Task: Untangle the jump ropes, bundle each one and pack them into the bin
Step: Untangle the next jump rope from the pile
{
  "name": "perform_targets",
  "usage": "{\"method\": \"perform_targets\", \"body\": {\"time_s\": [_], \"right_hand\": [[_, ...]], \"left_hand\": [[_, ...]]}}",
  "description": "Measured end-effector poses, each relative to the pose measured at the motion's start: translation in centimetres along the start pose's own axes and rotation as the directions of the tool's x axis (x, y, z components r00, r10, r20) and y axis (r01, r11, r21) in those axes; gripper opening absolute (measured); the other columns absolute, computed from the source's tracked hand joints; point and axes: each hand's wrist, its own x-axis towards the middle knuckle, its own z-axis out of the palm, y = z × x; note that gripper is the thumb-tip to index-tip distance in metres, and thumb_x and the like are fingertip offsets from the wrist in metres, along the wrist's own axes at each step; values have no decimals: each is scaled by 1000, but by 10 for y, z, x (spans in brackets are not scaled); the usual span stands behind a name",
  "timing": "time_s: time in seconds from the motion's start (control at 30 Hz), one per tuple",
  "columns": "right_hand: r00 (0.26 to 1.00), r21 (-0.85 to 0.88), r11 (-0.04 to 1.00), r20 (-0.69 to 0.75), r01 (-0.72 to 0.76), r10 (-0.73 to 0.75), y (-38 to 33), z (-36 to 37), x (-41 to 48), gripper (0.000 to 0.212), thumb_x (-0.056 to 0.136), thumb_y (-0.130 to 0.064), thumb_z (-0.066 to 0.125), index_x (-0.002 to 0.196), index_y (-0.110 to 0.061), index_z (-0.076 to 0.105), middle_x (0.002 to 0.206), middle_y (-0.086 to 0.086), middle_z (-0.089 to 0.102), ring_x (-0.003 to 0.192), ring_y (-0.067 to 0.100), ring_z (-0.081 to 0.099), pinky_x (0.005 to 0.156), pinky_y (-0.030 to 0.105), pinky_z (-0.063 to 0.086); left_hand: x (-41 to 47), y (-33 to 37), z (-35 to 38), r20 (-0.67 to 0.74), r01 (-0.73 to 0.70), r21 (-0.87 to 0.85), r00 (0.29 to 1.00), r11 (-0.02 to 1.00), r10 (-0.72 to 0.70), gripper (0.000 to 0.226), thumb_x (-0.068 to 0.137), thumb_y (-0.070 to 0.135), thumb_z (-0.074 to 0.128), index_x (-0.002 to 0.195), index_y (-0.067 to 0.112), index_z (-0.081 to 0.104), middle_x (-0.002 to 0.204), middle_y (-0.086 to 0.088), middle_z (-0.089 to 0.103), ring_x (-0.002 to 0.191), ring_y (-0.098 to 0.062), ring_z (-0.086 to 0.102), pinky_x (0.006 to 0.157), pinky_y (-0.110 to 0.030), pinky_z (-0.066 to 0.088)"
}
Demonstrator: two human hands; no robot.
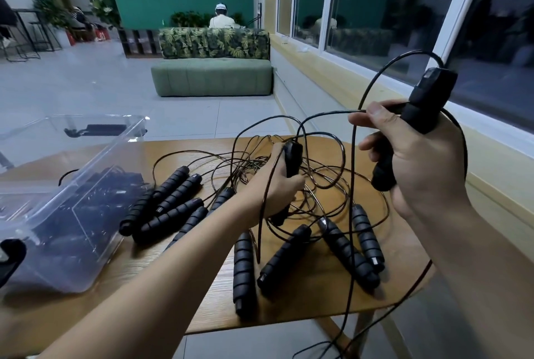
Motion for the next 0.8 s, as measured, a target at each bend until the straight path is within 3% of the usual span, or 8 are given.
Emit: {"method": "perform_targets", "body": {"time_s": [0.17, 0.3, 0.37, 0.43, 0.5, 0.57, 0.7, 0.8], "right_hand": [[1000, 1, 1000, -2, 4, -4, 2, -1, 1, 15, 102, -19, 72, 107, -5, 70, 98, 12, 82, 64, 21, 68, 58, 29, 50], [1000, -3, 1000, -10, 10, -10, 3, 0, 2, 21, 103, -19, 72, 110, 0, 70, 98, 12, 82, 64, 21, 68, 58, 29, 50], [1000, -2, 1000, -19, 12, -12, 2, -1, 2, 22, 103, -19, 72, 111, 1, 70, 98, 12, 82, 64, 21, 68, 58, 29, 50], [1000, 3, 1000, -25, 12, -12, 2, -2, 3, 21, 103, -19, 72, 111, 0, 70, 98, 13, 82, 64, 21, 68, 59, 29, 49], [1000, 5, 1000, -24, 9, -9, 2, -2, 3, 22, 103, -19, 72, 113, 1, 70, 98, 13, 82, 64, 21, 68, 59, 29, 49], [1000, 9, 1000, -22, 5, -5, 2, -2, 2, 23, 103, -19, 72, 113, 2, 70, 98, 13, 82, 64, 21, 68, 58, 29, 49], [1000, 11, 1000, -12, 4, -4, 3, -1, 3, 25, 102, -19, 73, 113, 3, 69, 98, 13, 82, 64, 23, 68, 58, 29, 50], [1000, 12, 1000, -4, 5, -5, 3, 0, 2, 23, 103, -18, 72, 113, 3, 69, 98, 14, 82, 65, 24, 68, 58, 29, 50]], "left_hand": [[-4, -11, -11, 61, -26, -57, 998, 998, 30, 70, 84, 45, 87, 139, 35, 44, 122, 11, 75, 112, -11, 73, 99, -49, 60], [0, -13, -9, -118, -21, 90, 992, 996, 32, 92, 62, 60, 95, 125, 37, 32, 123, 2, 73, 105, -21, 73, 97, -49, 58], [-1, -11, -8, -176, -50, 119, 982, 992, 70, 106, 62, 57, 97, 138, 37, 26, 119, 1, 74, 108, -21, 71, 96, -39, 55], [-4, -7, -7, -170, -57, 132, 982, 990, 79, 117, 62, 56, 97, 151, 36, 24, 106, 5, 74, 99, -9, 70, 83, -20, 49], [-6, -4, -5, -178, -38, 272, 980, 962, 89, 98, 62, 61, 94, 142, 28, 48, 96, 11, 68, 90, -4, 65, 66, -15, 40], [-6, -3, -5, -230, -12, 432, 965, 902, 124, 73, 60, 68, 91, 113, 27, 63, 99, 14, 58, 91, -10, 61, 62, -23, 40], [-1, -10, -3, -172, -28, 422, 979, 906, 110, 64, 57, 67, 94, 86, 23, 57, 101, 7, 53, 85, -13, 55, 71, -37, 54], [0, -15, -2, -135, -56, 448, 982, 892, 130, 52, 61, 65, 92, 81, 27, 64, 90, 11, 54, 78, -10, 55, 70, -39, 53]]}}
